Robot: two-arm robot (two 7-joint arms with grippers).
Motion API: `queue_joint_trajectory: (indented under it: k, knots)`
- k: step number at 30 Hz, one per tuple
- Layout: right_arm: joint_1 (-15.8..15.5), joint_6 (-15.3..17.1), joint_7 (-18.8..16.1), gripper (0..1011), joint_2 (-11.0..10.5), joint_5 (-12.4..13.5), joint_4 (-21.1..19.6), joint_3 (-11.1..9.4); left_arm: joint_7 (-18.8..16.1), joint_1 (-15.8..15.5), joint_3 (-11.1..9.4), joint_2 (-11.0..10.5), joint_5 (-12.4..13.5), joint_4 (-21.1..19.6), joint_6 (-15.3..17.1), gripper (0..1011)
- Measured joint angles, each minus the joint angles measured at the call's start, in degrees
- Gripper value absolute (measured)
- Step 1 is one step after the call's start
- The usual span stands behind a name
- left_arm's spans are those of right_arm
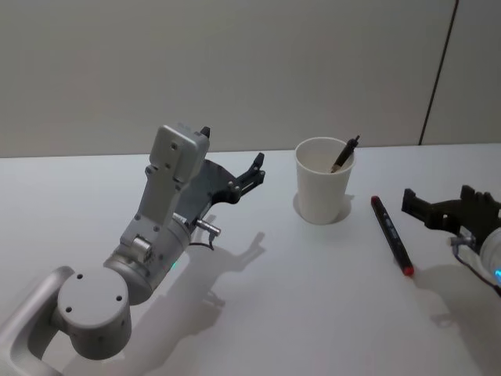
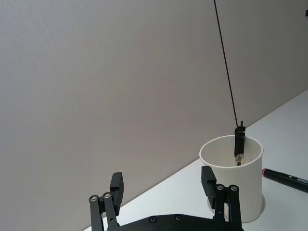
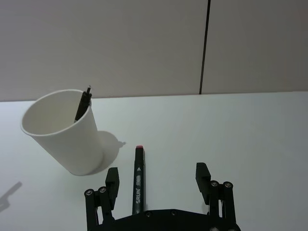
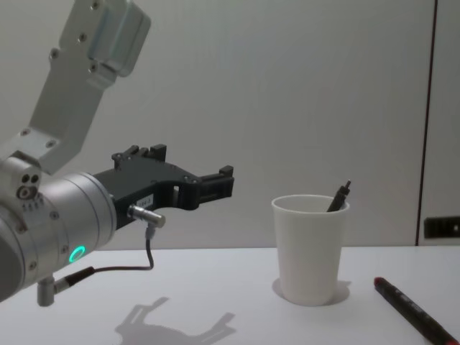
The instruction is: Place the pen into the pen holder.
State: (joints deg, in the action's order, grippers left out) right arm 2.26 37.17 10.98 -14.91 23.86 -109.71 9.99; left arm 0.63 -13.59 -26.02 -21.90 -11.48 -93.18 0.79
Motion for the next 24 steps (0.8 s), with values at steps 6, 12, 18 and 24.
queue_joint_trajectory:
  k: [6, 12, 18, 24]
  knots:
    - [0.95, 2.71, 0.23, 1002, 0.75, -0.09, 1.47, 0.08, 0.0, 0.0, 0.0, 0.0, 0.0, 0.0, 0.0, 1001]
    - [2.33, 5.24, 0.24, 1002, 1.78, -0.92, 3.97, 0.32, 0.0, 0.0, 0.0, 0.0, 0.0, 0.0, 0.0, 1001]
    - [3.46, 6.57, -0.17, 1002, 2.54, -2.05, 5.85, 0.64, 0.0, 0.0, 0.0, 0.0, 0.0, 0.0, 0.0, 1001]
    - [4.76, 7.1, -1.33, 1002, 3.46, -4.12, 7.86, 1.41, 0.0, 0.0, 0.0, 0.0, 0.0, 0.0, 0.0, 1001]
